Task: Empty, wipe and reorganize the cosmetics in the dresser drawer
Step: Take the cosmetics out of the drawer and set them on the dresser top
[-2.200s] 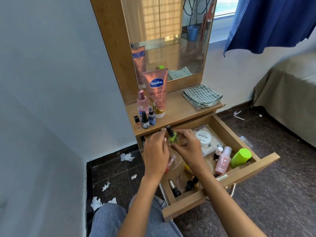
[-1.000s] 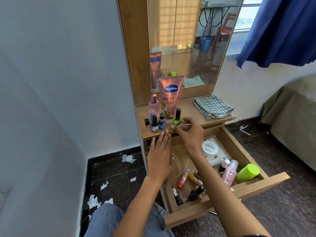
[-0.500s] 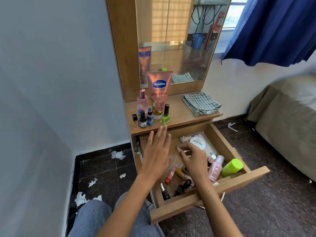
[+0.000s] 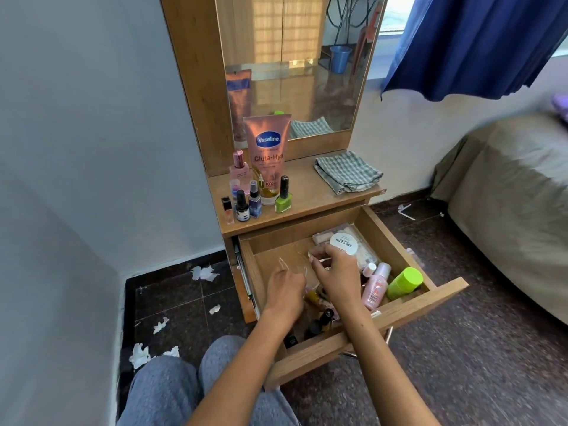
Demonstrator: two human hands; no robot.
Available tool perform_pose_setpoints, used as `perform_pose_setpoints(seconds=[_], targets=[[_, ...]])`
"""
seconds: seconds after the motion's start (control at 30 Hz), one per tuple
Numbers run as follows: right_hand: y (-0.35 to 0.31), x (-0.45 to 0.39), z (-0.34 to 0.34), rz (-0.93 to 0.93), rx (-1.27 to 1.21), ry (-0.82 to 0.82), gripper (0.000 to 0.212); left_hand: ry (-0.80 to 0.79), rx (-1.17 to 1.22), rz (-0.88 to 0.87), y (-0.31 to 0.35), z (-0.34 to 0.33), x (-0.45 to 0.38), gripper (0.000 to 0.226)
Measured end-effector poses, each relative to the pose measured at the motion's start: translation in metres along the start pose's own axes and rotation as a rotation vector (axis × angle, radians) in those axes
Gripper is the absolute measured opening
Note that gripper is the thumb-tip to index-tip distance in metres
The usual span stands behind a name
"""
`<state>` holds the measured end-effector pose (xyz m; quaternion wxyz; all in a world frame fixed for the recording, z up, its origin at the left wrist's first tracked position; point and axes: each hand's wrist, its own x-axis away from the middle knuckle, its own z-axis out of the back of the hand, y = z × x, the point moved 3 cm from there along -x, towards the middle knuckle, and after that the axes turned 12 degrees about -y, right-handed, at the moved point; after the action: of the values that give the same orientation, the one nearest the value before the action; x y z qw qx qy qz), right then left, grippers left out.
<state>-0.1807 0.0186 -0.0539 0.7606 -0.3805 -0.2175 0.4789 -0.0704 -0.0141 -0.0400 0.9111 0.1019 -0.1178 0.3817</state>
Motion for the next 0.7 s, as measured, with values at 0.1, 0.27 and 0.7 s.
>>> perform_pose_setpoints(seconds=[0.1,0.27,0.7], targets=[[-0.004,0.002,0.002,0.033,-0.011,0.014,0.004,0.094,0.118,0.033,-0.005,0.001,0.003,0.027],[-0.024,0.009,0.01,0.155,-0.127,-0.003,0.026,0.434,0.603,0.046,-0.026,0.016,0.018,0.014],[-0.065,0.0,-0.011,0.042,-0.865,-0.213,0.032,0.861,0.894,0.013,-0.056,0.046,0.042,0.018]])
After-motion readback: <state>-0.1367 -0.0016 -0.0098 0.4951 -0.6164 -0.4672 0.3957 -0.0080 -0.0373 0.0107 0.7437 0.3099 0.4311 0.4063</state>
